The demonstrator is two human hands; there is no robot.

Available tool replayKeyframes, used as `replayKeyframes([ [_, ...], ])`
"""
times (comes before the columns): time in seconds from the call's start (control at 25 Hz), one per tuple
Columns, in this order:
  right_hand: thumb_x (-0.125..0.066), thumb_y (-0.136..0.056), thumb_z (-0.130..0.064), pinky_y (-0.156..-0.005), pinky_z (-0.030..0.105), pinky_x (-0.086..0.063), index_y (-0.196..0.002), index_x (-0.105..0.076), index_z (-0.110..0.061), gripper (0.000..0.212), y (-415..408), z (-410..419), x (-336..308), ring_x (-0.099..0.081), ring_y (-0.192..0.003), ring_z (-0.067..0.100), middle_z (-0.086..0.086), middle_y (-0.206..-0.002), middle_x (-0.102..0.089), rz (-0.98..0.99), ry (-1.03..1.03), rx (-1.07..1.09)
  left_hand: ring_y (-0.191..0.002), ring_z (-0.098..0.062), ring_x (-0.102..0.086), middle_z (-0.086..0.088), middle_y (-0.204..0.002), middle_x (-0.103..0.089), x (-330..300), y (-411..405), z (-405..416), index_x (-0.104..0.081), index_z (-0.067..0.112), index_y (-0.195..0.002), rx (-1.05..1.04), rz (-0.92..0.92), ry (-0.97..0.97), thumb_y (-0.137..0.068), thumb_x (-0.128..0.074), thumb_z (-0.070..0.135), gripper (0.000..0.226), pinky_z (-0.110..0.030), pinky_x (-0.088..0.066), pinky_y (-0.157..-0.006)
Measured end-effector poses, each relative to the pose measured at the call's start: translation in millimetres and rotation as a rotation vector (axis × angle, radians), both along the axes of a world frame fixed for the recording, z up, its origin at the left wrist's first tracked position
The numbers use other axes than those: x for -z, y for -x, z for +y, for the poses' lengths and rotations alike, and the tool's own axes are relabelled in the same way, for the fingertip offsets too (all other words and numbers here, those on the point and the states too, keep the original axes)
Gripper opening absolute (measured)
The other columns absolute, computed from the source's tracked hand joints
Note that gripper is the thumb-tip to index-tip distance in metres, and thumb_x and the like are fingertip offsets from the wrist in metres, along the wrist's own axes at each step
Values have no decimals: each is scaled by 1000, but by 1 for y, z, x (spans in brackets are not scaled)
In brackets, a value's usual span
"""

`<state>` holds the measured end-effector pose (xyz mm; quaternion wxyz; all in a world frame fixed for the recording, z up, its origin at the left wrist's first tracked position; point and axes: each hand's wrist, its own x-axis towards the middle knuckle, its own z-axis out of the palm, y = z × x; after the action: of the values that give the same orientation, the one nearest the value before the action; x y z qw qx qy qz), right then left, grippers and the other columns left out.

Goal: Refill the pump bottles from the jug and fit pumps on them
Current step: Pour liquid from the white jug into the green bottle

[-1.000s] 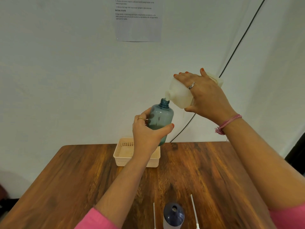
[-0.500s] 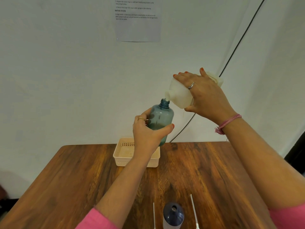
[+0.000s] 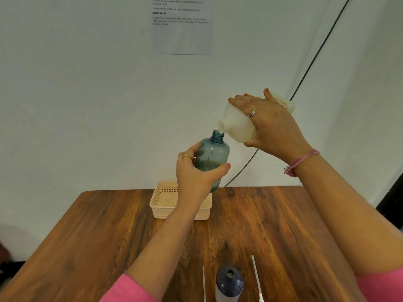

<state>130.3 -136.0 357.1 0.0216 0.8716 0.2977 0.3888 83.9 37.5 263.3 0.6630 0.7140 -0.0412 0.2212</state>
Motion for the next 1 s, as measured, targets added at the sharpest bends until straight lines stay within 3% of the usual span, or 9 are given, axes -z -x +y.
replayKeyframes([
  [0.4,-90,-54,-15,-109,49,-14,-140,-40,-9,100,0,-1,1,-49,-125,37,19,-136,-51,-4,10,-8,-104,-5,-52,8,-118,-49,2,-2,0,-43,42,-113,6,-7,10,-60,-89,20,74,-29,-54,-89],
  [0.64,-90,-52,-13,-108,51,-14,-139,-41,-8,100,0,-1,-1,-50,-124,38,20,-135,-52,-11,14,-18,-105,-5,-52,9,-117,-49,3,-3,0,-43,46,-110,5,-3,16,-59,-89,21,73,-34,-54,-91],
  [1.0,-90,-51,-11,-108,52,-17,-138,-42,-7,99,0,0,0,-51,-123,37,20,-133,-53,-36,22,-40,-107,-8,-53,5,-118,-50,3,-1,1,-47,39,-116,5,0,33,-59,-89,19,73,-33,-55,-91],
])
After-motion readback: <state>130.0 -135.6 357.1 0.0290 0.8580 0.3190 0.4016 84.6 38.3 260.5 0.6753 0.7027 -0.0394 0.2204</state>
